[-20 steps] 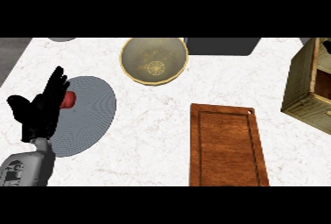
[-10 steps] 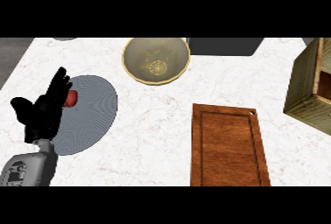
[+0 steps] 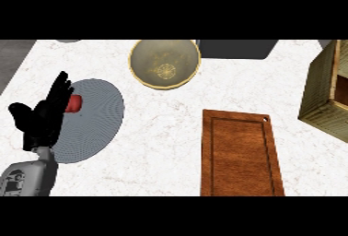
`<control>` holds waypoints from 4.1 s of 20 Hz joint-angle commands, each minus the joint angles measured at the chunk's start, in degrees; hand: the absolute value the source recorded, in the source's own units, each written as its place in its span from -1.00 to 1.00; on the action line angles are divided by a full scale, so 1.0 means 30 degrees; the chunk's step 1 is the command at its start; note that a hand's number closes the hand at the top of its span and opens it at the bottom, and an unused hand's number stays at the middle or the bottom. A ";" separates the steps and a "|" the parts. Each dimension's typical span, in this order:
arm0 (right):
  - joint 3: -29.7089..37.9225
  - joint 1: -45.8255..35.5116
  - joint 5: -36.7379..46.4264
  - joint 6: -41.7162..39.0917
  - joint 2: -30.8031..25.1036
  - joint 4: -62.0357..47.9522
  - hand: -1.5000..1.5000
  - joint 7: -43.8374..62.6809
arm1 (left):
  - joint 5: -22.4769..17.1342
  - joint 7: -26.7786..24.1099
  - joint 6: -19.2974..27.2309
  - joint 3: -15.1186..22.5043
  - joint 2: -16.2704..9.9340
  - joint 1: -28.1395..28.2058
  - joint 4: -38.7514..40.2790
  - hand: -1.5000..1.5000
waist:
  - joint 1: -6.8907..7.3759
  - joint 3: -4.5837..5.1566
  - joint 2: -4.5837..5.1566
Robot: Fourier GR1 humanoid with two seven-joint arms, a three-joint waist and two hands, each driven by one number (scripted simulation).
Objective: Pick the lemon from the cutting board and place it in the basket
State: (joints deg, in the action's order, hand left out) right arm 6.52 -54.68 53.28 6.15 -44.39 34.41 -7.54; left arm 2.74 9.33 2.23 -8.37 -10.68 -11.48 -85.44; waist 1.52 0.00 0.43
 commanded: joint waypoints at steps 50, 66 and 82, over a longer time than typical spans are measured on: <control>0.0194 -0.0945 0.3036 -0.0099 0.0173 -0.9068 -1.00 0.0763 | -0.0315 0.0208 -0.0487 -0.0661 -0.0553 -0.0655 0.0379 0.00 | 0.0079 -0.0034 0.0099; 0.7447 -0.2308 -0.4473 -0.1230 -0.2767 -0.8070 -1.00 -0.0306 | 0.0078 -0.0097 -0.0015 -0.0245 0.0086 0.0146 0.0274 0.00 | -0.0263 -0.0018 -0.0057; 1.1695 0.4090 -0.9493 -0.6623 -0.7130 -0.8531 -1.00 -0.4166 | 0.0136 -0.0251 0.0015 -0.0236 0.0126 0.0107 0.0166 0.00 | -0.0334 -0.0057 -0.0001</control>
